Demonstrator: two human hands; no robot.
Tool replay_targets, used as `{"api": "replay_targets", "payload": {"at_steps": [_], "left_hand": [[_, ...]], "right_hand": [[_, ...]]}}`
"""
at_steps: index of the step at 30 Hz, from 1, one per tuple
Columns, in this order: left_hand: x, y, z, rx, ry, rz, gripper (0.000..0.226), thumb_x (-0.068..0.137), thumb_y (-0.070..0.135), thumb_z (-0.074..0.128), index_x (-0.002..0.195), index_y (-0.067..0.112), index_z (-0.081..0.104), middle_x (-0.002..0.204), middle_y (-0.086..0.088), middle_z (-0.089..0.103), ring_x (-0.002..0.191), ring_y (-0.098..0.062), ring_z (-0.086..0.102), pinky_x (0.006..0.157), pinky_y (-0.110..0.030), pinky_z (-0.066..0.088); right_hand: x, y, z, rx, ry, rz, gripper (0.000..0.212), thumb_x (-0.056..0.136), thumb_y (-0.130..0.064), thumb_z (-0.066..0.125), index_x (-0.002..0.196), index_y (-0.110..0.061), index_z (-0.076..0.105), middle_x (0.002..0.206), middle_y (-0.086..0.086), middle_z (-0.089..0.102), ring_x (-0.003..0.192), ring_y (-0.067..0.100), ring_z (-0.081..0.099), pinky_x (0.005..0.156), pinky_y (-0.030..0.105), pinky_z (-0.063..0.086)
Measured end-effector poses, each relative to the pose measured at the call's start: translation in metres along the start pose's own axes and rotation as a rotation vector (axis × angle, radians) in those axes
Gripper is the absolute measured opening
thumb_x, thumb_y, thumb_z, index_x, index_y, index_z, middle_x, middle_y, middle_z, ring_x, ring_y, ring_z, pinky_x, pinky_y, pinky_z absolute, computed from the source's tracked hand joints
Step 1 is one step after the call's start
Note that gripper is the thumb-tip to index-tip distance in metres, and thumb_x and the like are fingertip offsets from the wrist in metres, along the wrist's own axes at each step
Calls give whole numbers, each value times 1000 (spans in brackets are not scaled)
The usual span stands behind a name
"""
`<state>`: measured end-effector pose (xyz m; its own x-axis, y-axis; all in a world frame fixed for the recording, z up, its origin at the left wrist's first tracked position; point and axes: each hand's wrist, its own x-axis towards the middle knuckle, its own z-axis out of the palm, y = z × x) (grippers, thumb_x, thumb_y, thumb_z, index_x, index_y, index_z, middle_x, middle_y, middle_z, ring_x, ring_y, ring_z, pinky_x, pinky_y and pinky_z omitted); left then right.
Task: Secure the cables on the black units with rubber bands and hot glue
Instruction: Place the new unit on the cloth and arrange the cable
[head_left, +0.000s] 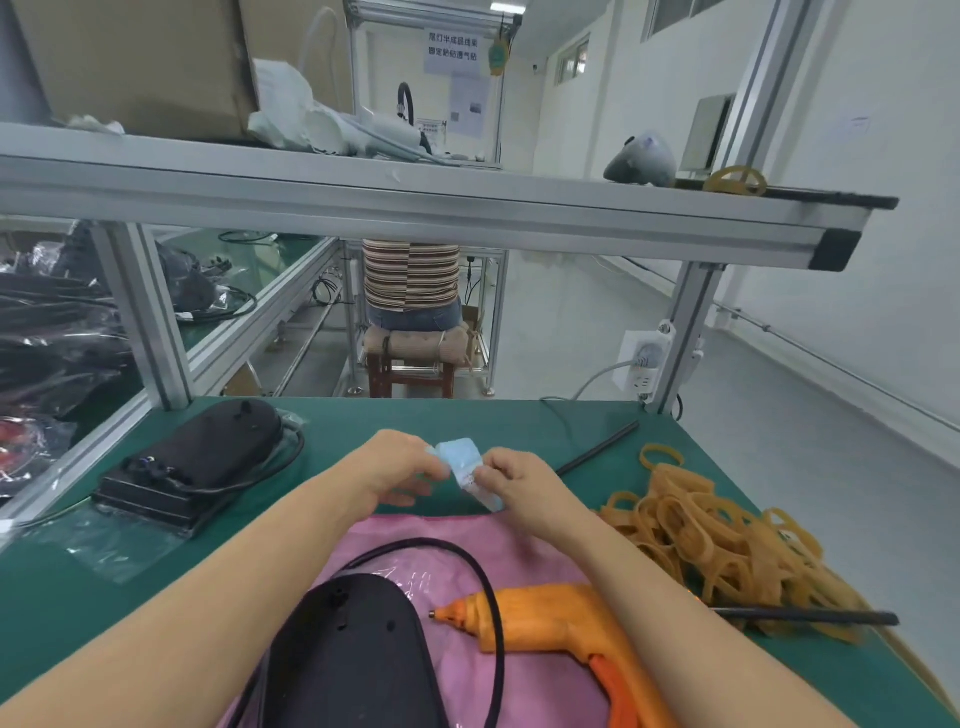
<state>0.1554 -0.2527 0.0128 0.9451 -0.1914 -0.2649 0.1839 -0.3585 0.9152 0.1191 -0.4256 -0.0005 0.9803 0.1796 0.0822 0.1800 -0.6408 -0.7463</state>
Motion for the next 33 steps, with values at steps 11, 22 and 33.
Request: {"api": "replay_targets", "payload": {"at_steps": [11, 22, 33], "left_hand": [[-10, -1, 4, 46, -80, 76, 12, 86, -2, 64, 83, 6, 72, 77, -9, 68, 67, -16, 60, 65, -24, 51], [-23, -10, 17, -286, -184, -99, 13, 89, -7, 54, 87, 0, 66, 78, -14, 65, 71, -23, 59, 71, -31, 49], [-30, -7, 14, -451, -322, -204, 15, 92, -8, 48, 89, -4, 62, 67, -13, 66, 62, -21, 67, 60, -28, 58]], "right_hand": [[-8, -3, -2, -139, -55, 5, 15, 94, -16, 53, 106, -18, 62, 108, -2, 63, 105, 16, 55, 98, 36, 40], [-46, -14, 13, 697, 29, 433, 17, 88, -22, 69, 94, -7, 68, 84, 5, 70, 64, 13, 67, 46, 19, 48], [-43, 6, 9, 221, 167, 418, 40, 85, -5, 60, 124, -12, 58, 112, 9, 61, 96, 20, 56, 77, 23, 42]]}}
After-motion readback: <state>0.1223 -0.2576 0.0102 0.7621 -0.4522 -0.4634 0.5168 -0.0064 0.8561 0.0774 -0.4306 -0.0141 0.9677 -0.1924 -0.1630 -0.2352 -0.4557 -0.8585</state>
